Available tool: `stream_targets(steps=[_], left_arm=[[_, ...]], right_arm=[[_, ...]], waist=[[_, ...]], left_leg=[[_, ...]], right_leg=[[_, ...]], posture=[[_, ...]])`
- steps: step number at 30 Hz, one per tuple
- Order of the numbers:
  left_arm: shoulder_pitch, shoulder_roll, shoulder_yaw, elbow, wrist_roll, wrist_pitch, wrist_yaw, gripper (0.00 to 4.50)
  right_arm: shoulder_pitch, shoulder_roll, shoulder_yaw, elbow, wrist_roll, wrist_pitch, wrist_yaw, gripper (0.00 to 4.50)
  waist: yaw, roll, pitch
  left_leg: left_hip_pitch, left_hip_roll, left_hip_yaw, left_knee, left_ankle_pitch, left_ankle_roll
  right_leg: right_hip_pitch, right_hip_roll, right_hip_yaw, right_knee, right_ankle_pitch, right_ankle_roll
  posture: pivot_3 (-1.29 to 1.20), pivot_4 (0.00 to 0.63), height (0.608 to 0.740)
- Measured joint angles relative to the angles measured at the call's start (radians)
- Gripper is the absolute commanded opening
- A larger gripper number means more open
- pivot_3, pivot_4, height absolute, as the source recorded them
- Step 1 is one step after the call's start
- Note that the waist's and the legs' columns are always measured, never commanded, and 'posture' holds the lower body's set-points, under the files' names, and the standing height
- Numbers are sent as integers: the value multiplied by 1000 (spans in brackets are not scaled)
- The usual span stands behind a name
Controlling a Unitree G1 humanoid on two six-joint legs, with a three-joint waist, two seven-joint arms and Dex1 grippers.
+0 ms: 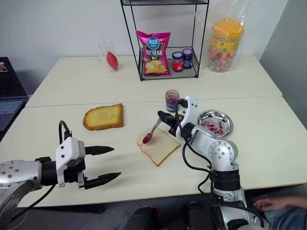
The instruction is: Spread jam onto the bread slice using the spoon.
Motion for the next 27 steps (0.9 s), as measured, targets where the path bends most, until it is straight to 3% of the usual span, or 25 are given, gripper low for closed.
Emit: stream_targets(steps=[7,12,27], left_arm=[[-10,-12,-40,47,41,-66,3,4500],[-24,-17,-69,81,65,-114,-2,4500],[-106,-18,-147,83,82,-128,5,4500]], right_arm=[[8,38,21,60,-95,-105,35,24],[14,-2,67,89,-202,-188,96,24],[106,-189,255,-141,-428,-316,278,24]], waist=[[0,0,0],[0,0,0],[5,-1,0]], left_leg=[[0,0,0,0,0,0],[0,0,1,0,0,0],[0,0,0,1,0,0]], right_leg=[[0,0,0,0,0,0],[0,0,1,0,0,0],[1,0,0,0,0,0]], posture=[[0,150,740],[0,150,740],[0,150,740]])
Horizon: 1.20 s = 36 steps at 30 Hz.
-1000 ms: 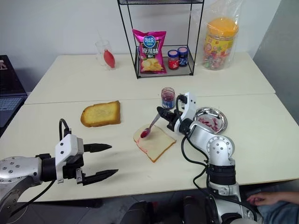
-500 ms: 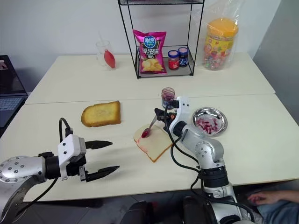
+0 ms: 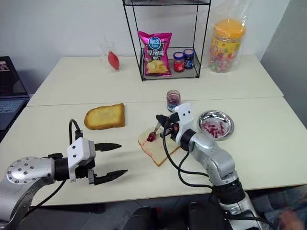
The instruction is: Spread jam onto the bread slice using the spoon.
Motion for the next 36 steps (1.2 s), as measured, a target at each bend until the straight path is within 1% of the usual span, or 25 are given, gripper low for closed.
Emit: stream_targets(steps=[5,10,14,20,23,26,29,33,36], left_arm=[[-8,0,-3,6,0,3,1,4500],[-11,0,-2,14,1,3,4,4500],[-19,-6,-2,33,6,9,33,4500],[-37,-7,1,56,28,8,61,4500],[-40,-7,1,64,31,-2,60,4500],[-40,-6,1,64,31,-5,54,4500],[-39,-5,1,64,30,-6,42,4500],[-39,-4,1,64,30,-7,39,4500],[-39,-4,1,64,30,-7,38,4500]], right_arm=[[1,-30,0,-50,-23,0,29,24],[0,-75,0,-109,-29,8,87,24],[-17,-75,-17,-163,22,59,115,24],[-28,-66,-44,-171,72,127,114,24],[-46,-26,-47,-143,74,130,99,24],[-54,51,-84,-87,83,140,56,24],[-60,93,-113,-24,93,155,27,24],[-70,161,-191,86,122,179,-20,24],[-70,193,-245,156,143,202,-51,24]], waist=[[-1,0,0],[-1,0,0],[-1,0,0],[-1,0,0],[-1,0,0],[-2,0,0],[-2,0,0],[-2,-1,0],[-3,-1,0]], left_leg=[[0,1,-1,-1,0,0],[0,0,0,0,0,0],[0,1,-1,0,0,0],[0,0,-1,0,0,0],[0,0,-1,0,0,0],[0,1,-1,0,0,0],[0,0,0,0,0,0],[0,0,0,0,0,0],[0,0,0,0,0,0]], right_leg=[[0,0,-1,0,0,0],[0,0,-1,0,0,0],[0,0,-1,1,0,0],[0,0,-1,0,0,0],[0,0,-1,1,0,0],[0,0,-1,1,0,0],[0,0,0,1,0,0],[0,0,0,1,0,0],[0,0,0,1,0,0]], posture=[[0,150,740],[0,150,740],[0,150,740],[0,150,740],[0,150,740],[0,150,740],[0,150,740],[0,150,740],[0,150,740]])
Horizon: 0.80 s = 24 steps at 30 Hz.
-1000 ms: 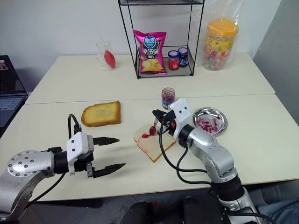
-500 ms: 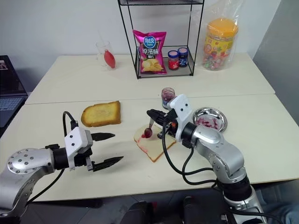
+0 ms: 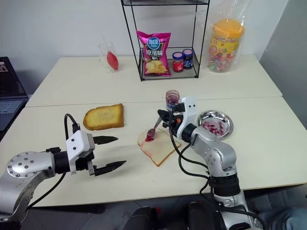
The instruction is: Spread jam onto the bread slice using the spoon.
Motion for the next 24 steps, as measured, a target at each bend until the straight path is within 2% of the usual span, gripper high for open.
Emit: stream_targets(steps=[3,7,24], left_arm=[[0,0,-2,0,1,-1,-3,4500],[0,0,-4,-1,0,-1,-11,4500],[25,7,-5,-4,-1,0,-48,4500]], right_arm=[[1,76,-96,48,62,41,-64,24],[21,112,-172,59,119,101,-133,24],[89,4,-319,-78,360,354,-228,24]], waist=[[0,0,0],[0,0,0],[0,0,0]], left_leg=[[0,0,0,0,0,0],[0,0,0,0,0,0],[0,0,0,0,0,0]], right_leg=[[0,0,0,0,0,0],[0,0,0,0,0,0],[1,0,0,0,0,0]], posture=[[0,150,740],[0,150,740],[0,150,740]])
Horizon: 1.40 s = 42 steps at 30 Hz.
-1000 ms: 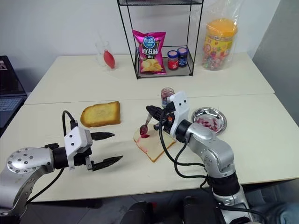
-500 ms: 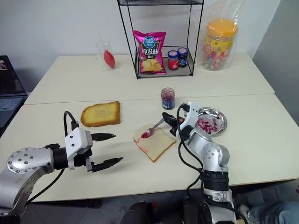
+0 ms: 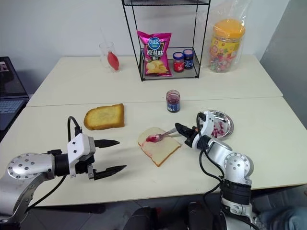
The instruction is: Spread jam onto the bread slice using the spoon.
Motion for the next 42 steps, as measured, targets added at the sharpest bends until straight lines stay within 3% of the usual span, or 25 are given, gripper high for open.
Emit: stream_targets(steps=[5,13,21,30,42], left_arm=[[18,6,0,-1,0,0,-15,4500],[26,8,0,-2,0,-1,-22,4500],[37,13,1,-18,0,-1,-35,4500],[42,13,1,-18,0,-1,-36,4500],[55,15,1,-20,1,-1,-37,4500]], right_arm=[[-9,10,-58,-9,105,47,-61,24],[-53,94,-45,129,88,-19,-129,24],[-87,108,-31,144,100,-18,-154,24],[-41,11,17,119,120,36,-108,24],[11,-155,-55,57,291,159,-117,24]], waist=[[-1,0,0],[-3,0,0],[-3,0,0],[-2,0,0],[1,0,0]], left_leg=[[0,1,0,0,0,0],[0,1,0,0,0,0],[0,1,0,0,0,0],[0,0,0,0,0,0],[-1,0,0,0,0,0]], right_leg=[[0,1,0,1,0,0],[-1,1,0,0,0,0],[-1,1,0,0,0,0],[0,1,0,-1,0,0],[0,1,0,-1,0,0]], posture=[[0,150,740],[0,150,740],[0,150,740],[0,150,740],[0,150,740]])
